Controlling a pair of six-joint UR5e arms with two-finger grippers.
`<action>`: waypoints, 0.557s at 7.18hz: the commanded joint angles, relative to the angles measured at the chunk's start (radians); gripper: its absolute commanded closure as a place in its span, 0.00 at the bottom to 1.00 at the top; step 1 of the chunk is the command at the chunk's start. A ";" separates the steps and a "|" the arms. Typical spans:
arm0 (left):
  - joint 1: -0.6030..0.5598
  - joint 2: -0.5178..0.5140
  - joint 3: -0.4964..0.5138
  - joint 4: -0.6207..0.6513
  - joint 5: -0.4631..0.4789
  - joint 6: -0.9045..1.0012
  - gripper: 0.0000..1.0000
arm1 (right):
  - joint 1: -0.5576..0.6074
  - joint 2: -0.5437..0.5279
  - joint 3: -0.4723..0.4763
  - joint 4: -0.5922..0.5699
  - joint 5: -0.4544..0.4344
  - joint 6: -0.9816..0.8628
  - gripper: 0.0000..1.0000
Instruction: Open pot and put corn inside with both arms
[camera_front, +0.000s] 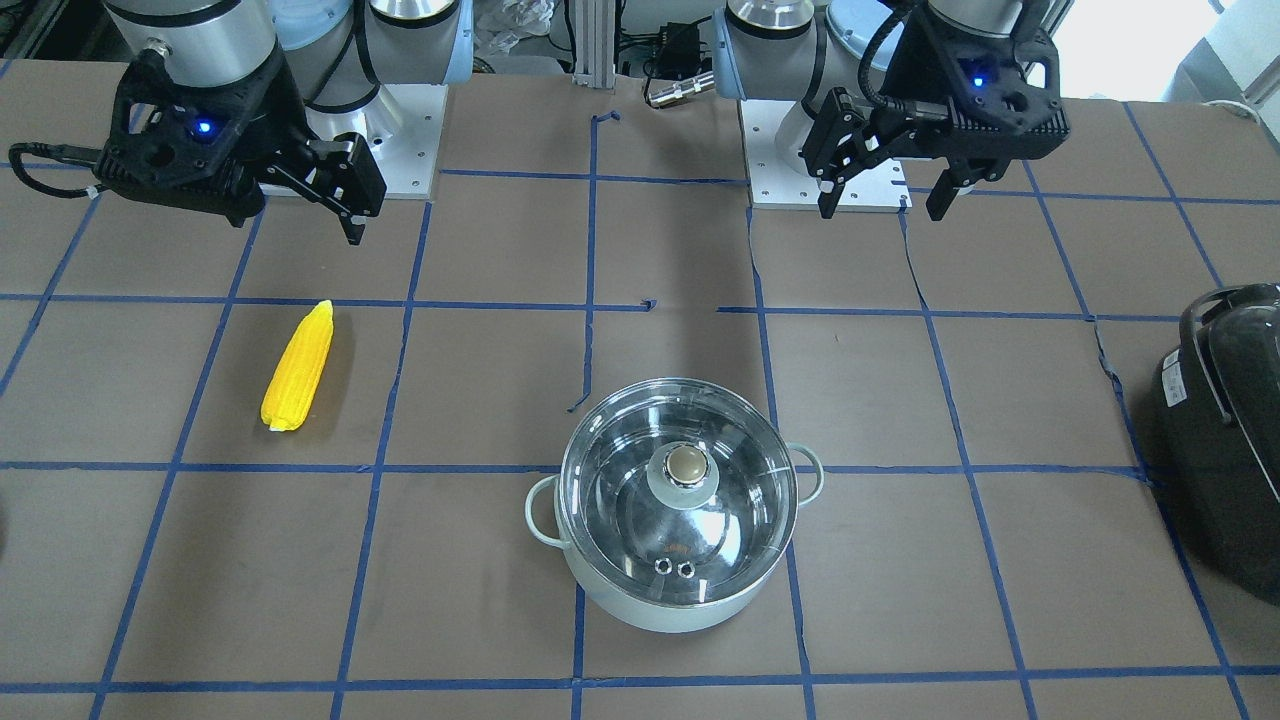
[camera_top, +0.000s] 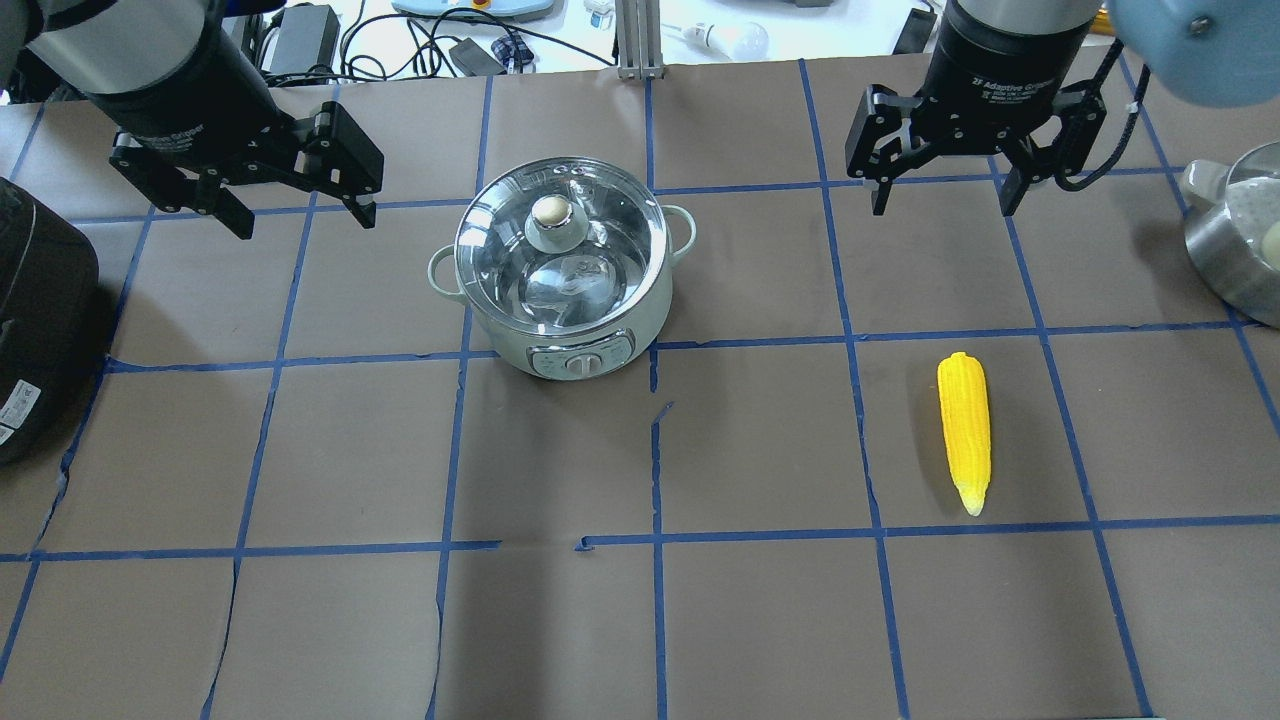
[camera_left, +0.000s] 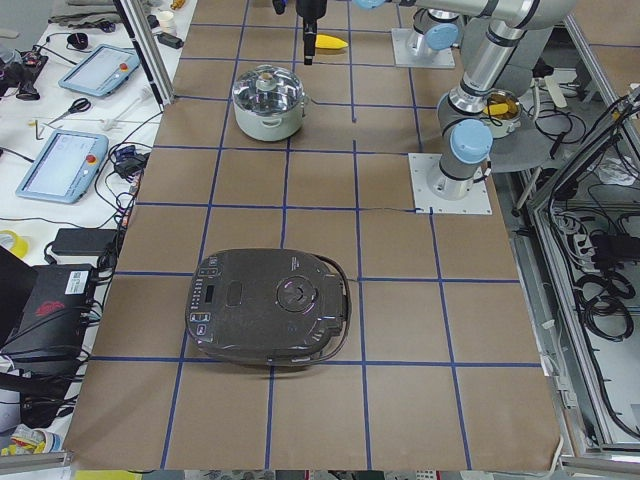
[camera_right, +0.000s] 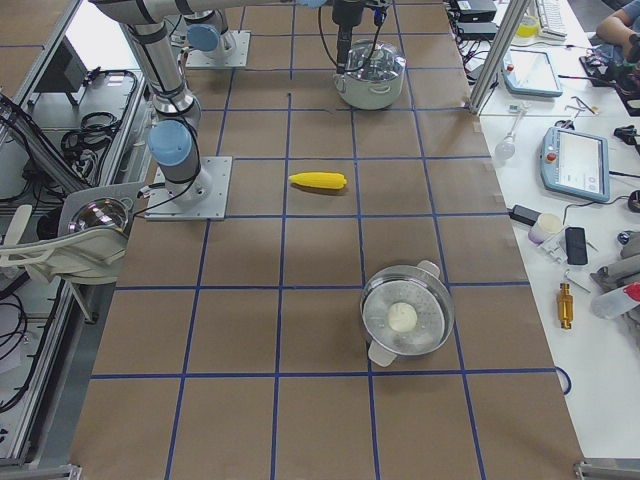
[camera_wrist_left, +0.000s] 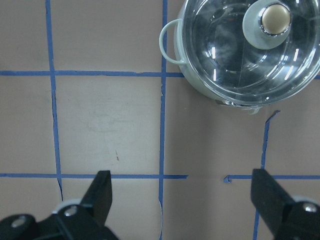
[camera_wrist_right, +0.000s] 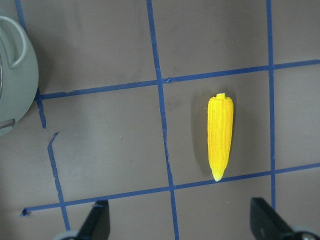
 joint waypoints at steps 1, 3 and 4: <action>0.000 -0.001 0.002 0.002 0.000 -0.003 0.00 | -0.001 -0.003 0.000 0.009 -0.004 0.002 0.00; 0.000 -0.001 0.000 0.005 0.000 -0.006 0.00 | -0.004 -0.003 -0.002 -0.006 -0.004 0.002 0.00; 0.000 -0.001 0.000 0.005 0.000 -0.007 0.00 | -0.004 -0.003 0.000 -0.004 -0.004 0.002 0.00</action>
